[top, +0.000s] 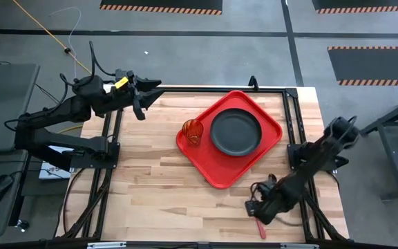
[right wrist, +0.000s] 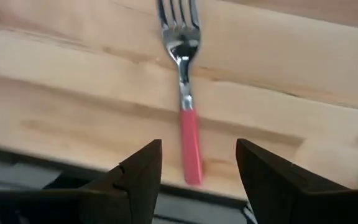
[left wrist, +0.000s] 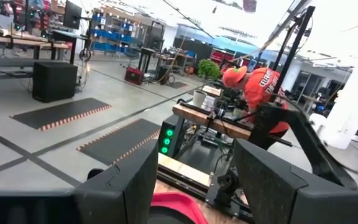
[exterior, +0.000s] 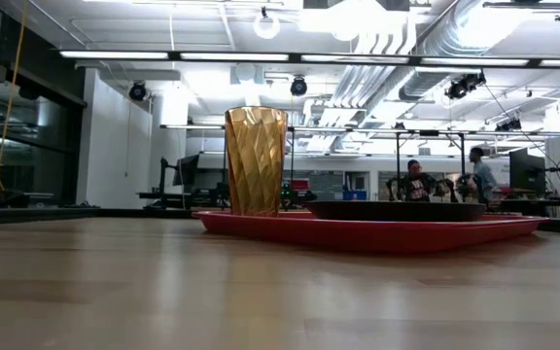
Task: Pick and place plate/cup/fork/spoon on tray
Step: Put the pink fork on the orange serving tray to the left of the black plate
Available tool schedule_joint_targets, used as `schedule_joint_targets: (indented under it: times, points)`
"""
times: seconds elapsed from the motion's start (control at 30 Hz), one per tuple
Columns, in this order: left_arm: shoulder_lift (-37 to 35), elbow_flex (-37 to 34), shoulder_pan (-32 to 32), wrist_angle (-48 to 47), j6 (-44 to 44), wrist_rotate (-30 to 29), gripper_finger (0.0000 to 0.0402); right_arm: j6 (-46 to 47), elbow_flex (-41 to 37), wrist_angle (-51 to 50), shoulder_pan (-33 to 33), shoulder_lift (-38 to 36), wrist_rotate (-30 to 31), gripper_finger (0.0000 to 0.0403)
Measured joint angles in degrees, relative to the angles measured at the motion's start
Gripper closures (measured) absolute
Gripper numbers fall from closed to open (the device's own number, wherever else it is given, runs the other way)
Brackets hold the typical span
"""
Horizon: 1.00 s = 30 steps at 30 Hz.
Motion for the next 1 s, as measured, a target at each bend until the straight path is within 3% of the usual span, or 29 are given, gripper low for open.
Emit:
schedule_joint_targets:
  times: [0.2,0.6,0.73,0.9,1.0]
  points:
    - [0.0,0.0,0.0,0.0,0.0,0.0,0.0202,-1.7,3.0,0.1,-0.8,7.8,-0.2,0.0207]
    - [0.0,0.0,0.0,0.0,0.1,0.0,0.0202,-2.8,3.4,4.6,-0.5,14.8,-1.4,0.0213]
    - [0.0,0.0,0.0,0.0,0.1,0.0,0.0202,-3.1,3.4,2.6,-0.6,15.3,-2.3,0.0258]
    - [-0.2,0.0,0.0,-0.1,2.1,0.0,0.0202,-9.3,2.9,-2.7,-1.7,12.9,-1.9,0.0379]
    - [-1.1,0.0,0.0,0.0,3.5,-0.9,0.0202,-14.5,2.8,-7.4,-3.2,7.8,-0.3,0.0378]
